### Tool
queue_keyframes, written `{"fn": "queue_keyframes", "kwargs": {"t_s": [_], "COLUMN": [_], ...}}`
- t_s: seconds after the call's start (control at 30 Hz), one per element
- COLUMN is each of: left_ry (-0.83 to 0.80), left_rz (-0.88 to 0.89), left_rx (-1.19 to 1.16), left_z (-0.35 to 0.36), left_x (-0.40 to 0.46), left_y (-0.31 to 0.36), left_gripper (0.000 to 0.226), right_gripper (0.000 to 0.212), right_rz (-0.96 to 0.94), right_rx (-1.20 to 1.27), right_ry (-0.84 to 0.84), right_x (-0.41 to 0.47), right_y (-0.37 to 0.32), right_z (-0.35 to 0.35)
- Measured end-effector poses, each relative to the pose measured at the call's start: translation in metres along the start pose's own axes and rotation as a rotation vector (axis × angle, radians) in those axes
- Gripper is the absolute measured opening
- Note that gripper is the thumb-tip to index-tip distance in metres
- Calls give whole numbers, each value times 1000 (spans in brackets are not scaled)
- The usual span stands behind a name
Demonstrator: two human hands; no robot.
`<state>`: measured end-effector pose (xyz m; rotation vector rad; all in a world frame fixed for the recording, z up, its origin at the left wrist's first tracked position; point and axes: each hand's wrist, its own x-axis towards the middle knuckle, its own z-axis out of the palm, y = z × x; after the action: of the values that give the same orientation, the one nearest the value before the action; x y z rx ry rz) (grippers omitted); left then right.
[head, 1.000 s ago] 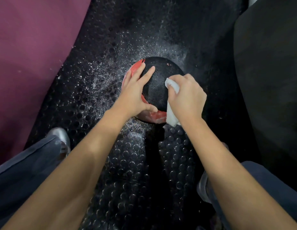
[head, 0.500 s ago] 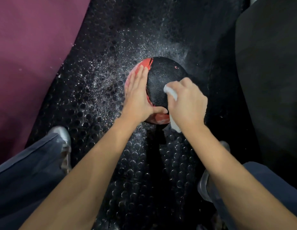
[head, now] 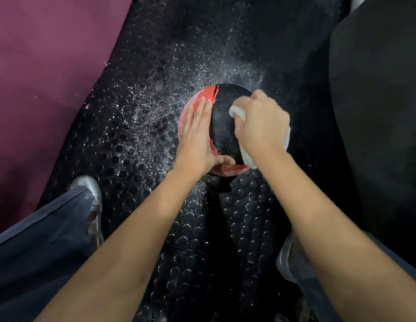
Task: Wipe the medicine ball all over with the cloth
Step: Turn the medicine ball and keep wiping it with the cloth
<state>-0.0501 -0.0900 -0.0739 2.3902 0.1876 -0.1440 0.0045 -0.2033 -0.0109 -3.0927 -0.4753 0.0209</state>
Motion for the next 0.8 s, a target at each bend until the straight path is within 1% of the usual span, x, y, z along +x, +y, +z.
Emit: {"fn": "queue_keyframes", "kwargs": {"t_s": [0.07, 0.13, 0.23, 0.3, 0.4, 0.43, 0.47, 0.63, 0.8], "left_ry": [5, 11, 2, -10, -10, -5, -4, -22, -40], "left_rz": [-4, -7, -17, -22, -16, -15, -18, -22, -24], "left_rx": [-37, -46, -21, -25, -61, -69, -67, -18, -125], "left_z": [1, 2, 2, 1, 0, 0, 0, 0, -6], "left_x": [0, -1, -2, -3, -1, -1, -1, 0, 0], "left_y": [-2, -2, 2, 2, -3, -3, -1, 2, -6], "left_gripper": [141, 141, 143, 143, 142, 141, 141, 145, 143], "right_gripper": [16, 14, 24, 24, 18, 17, 18, 20, 19], "right_rz": [-89, -131, -43, -8, -168, -194, -192, -43, -32], "right_rx": [-35, -41, -15, -8, -88, -97, -87, 37, 104], "right_ry": [-5, 3, -16, -45, -18, -5, -17, -80, -122], "right_x": [-20, -26, 11, 14, -18, -24, -20, 33, 36], "right_y": [-9, -8, 1, -2, -12, -13, -11, -3, -4], "right_z": [5, 3, -4, -6, 0, -2, -6, -7, -6]}}
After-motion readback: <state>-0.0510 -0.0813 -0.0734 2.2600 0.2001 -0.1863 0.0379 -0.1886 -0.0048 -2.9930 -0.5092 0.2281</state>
